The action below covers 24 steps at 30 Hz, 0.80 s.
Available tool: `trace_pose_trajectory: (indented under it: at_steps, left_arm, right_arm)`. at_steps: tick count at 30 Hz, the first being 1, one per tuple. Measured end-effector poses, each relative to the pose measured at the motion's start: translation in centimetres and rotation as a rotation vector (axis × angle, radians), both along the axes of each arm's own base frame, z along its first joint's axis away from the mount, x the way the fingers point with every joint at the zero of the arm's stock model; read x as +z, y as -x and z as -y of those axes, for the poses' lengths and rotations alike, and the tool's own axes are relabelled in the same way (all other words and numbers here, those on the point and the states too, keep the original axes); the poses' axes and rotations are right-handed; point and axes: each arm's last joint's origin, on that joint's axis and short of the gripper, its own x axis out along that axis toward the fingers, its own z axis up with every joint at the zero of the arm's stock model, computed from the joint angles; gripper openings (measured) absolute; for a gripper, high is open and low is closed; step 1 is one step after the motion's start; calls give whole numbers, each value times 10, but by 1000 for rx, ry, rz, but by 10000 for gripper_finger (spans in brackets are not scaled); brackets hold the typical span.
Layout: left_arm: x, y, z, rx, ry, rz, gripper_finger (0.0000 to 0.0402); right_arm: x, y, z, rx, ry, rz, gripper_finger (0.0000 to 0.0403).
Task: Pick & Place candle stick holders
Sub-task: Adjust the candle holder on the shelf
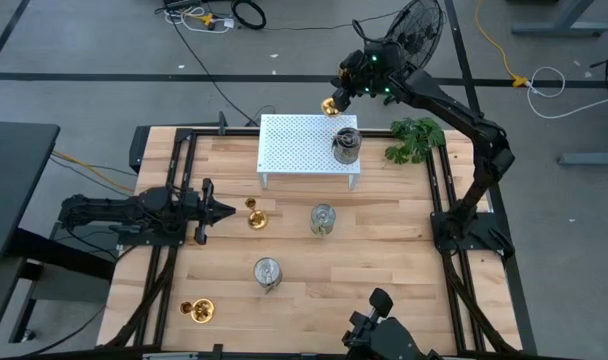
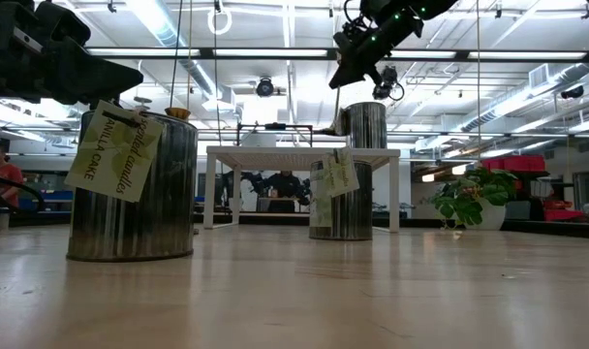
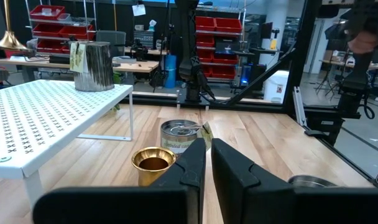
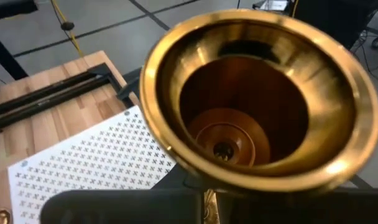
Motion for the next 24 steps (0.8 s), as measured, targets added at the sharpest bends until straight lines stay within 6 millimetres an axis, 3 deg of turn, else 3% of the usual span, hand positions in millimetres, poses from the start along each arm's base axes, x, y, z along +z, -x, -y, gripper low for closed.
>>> trace_pose_trajectory:
  at_steps: [16,24]
  left_arm:
    - [0,0,0,0,0,0,32]
    - [0,0,0,0,0,0,32]
  right_arm:
    - [10,-14,-16,12,-48,81,9]
    - [27,-30,-20,44,-34,100,9]
